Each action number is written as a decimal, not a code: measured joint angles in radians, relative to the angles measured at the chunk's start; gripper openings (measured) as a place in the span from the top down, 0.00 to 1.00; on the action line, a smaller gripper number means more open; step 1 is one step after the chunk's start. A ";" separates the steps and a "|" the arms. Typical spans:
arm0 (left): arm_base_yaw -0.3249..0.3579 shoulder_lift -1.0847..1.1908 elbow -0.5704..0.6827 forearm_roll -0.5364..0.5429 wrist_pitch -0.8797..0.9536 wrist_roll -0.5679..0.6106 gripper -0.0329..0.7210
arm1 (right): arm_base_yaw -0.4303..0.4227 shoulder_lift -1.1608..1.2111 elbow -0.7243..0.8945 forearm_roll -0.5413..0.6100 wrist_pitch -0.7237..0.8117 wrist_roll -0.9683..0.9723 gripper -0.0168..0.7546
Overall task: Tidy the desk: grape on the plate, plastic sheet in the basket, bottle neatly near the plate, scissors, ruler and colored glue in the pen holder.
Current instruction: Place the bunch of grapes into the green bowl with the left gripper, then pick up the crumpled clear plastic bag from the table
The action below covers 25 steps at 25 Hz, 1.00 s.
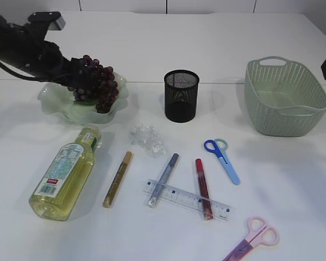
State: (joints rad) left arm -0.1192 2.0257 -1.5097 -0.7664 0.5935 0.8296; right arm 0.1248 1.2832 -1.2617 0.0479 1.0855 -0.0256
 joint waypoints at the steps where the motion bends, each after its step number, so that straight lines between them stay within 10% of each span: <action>1: -0.007 -0.015 0.000 0.118 0.037 -0.091 0.26 | 0.000 0.000 0.000 0.000 0.000 0.000 0.33; 6: -0.044 -0.100 0.000 0.434 0.165 -0.375 0.29 | 0.000 0.000 0.000 0.011 0.000 0.000 0.33; 25: -0.051 -0.567 0.351 0.637 0.284 -0.699 0.36 | 0.000 0.000 0.000 0.045 0.053 -0.007 0.33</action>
State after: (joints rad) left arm -0.1697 1.4590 -1.1592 -0.1293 0.8780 0.1309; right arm 0.1248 1.2832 -1.2617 0.0927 1.1386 -0.0327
